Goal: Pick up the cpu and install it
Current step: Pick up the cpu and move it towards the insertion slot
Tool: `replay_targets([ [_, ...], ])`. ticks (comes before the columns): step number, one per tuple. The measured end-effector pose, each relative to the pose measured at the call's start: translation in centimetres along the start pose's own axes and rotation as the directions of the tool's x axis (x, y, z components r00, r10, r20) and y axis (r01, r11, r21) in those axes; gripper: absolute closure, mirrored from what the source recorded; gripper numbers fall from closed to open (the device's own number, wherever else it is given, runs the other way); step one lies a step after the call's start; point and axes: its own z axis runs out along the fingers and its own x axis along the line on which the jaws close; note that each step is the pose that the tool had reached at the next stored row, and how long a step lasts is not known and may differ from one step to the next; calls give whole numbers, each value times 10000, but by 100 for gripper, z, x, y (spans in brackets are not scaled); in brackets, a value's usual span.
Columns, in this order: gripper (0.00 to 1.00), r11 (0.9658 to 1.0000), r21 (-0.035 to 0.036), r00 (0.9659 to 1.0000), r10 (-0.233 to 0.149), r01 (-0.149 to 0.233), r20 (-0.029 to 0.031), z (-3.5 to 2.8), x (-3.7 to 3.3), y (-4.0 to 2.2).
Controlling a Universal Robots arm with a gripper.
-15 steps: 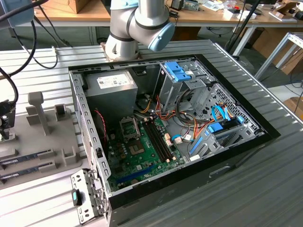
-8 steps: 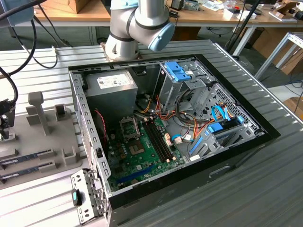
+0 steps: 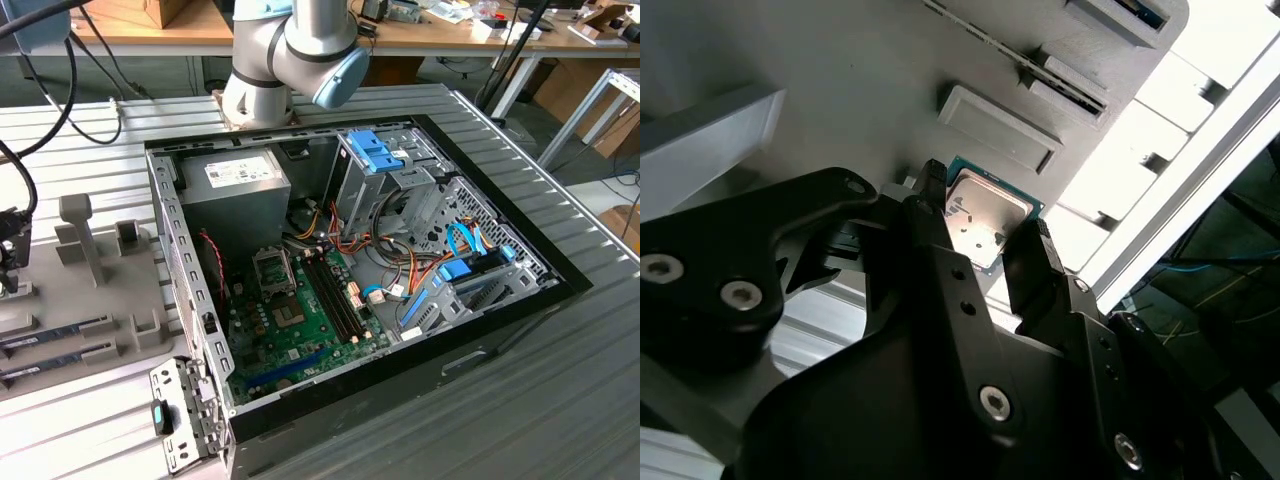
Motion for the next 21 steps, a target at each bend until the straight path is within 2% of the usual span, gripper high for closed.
replay_targets([
  [21, 53, 10000, -3, 10000, 0, 0, 1, -70, -3, -2],
])
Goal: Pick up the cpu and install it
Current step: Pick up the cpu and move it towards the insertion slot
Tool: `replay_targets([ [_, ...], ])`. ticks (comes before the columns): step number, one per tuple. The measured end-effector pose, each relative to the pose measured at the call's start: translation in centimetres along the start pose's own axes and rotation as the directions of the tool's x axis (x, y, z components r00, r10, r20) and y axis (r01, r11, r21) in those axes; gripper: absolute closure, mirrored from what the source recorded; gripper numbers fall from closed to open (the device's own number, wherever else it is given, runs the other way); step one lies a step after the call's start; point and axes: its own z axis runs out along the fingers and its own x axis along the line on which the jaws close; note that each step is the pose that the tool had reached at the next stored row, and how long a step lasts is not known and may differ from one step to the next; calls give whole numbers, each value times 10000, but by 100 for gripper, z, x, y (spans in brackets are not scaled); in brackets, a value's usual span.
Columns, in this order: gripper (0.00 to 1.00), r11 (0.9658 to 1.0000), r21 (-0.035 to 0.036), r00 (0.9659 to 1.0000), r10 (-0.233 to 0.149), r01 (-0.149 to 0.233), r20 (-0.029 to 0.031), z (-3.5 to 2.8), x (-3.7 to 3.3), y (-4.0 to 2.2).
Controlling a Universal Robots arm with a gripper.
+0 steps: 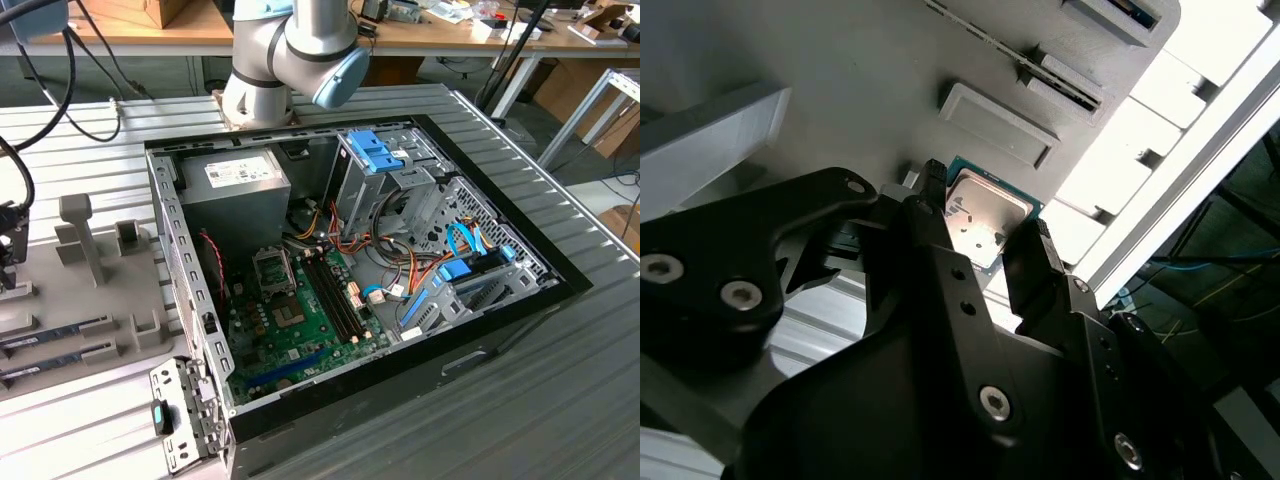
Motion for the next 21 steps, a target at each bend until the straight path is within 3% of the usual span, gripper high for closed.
replay_targets([
  [21, 53, 10000, -9, 10000, 0, 0, -1, -54, -3, -2],
])
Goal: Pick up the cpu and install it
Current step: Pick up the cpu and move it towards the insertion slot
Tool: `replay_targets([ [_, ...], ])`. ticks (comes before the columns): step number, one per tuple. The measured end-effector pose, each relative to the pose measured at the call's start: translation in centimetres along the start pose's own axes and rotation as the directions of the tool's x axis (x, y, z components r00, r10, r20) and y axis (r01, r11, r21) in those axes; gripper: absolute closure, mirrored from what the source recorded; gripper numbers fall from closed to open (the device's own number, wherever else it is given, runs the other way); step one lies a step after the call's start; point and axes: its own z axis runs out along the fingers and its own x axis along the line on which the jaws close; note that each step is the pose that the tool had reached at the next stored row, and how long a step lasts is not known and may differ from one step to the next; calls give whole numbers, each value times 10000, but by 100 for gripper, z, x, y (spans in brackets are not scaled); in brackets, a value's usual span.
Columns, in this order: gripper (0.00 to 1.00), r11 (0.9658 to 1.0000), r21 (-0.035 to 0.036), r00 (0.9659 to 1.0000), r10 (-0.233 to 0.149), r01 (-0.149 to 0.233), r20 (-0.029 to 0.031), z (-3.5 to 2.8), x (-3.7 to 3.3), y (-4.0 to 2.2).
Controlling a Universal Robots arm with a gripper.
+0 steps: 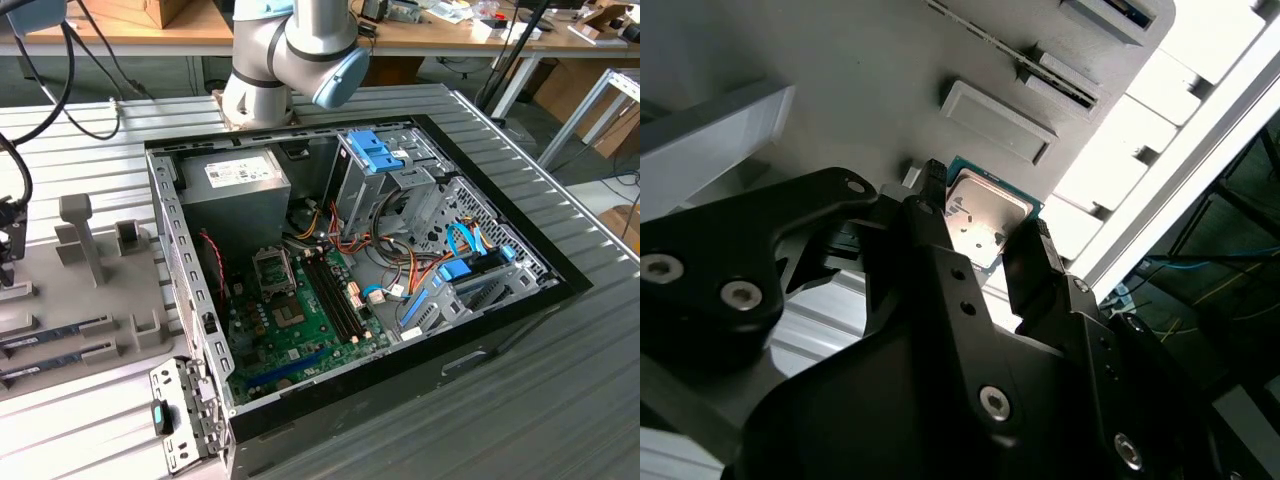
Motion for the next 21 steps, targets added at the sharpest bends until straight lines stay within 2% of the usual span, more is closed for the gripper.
replay_targets([
  [21, 53, 10000, -14, 10000, 0, 0, -1, -89, -2, -2],
])
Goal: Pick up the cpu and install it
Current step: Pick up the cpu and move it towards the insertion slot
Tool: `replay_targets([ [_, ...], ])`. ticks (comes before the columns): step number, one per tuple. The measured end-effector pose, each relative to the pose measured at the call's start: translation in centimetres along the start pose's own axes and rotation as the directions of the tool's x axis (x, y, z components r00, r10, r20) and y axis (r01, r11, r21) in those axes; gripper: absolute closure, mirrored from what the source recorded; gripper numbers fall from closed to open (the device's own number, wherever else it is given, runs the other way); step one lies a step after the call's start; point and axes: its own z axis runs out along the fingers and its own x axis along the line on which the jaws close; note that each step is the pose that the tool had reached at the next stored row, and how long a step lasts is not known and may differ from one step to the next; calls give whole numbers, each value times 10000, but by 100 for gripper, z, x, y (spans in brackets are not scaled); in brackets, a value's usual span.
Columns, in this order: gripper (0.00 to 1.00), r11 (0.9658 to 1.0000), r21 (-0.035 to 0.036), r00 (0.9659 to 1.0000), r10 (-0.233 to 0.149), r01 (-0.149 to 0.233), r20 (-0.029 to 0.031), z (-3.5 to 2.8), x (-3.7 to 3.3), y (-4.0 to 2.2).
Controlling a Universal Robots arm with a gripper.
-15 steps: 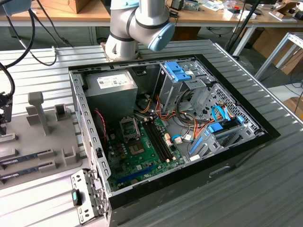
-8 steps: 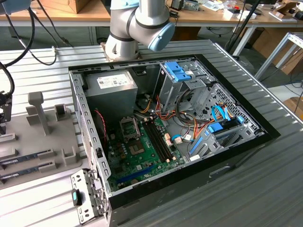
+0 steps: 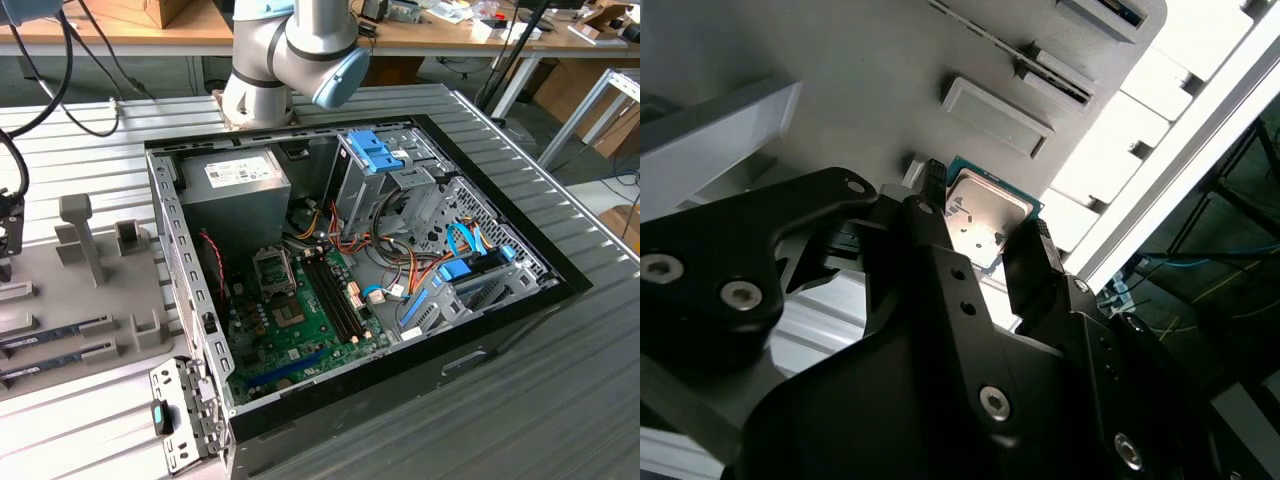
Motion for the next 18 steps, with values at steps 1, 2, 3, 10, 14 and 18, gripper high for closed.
replay_targets([
  [1, 53, 10000, -1, 10000, 0, 0, 0, -5, 0, 0],
  [2, 53, 10000, -2, 10000, 0, 0, 1, -8, 0, 0],
  [3, 53, 10000, -2, 10000, 0, 0, 1, -12, 0, 0],
  [10, 53, 10000, -7, 10000, 0, 0, 0, -34, -1, -1],
  [14, 53, 10000, -10, 10000, 0, 0, 0, -47, -1, -1],
  [18, 53, 10000, -15, 10000, 0, 0, 0, -64, -2, -2],
])
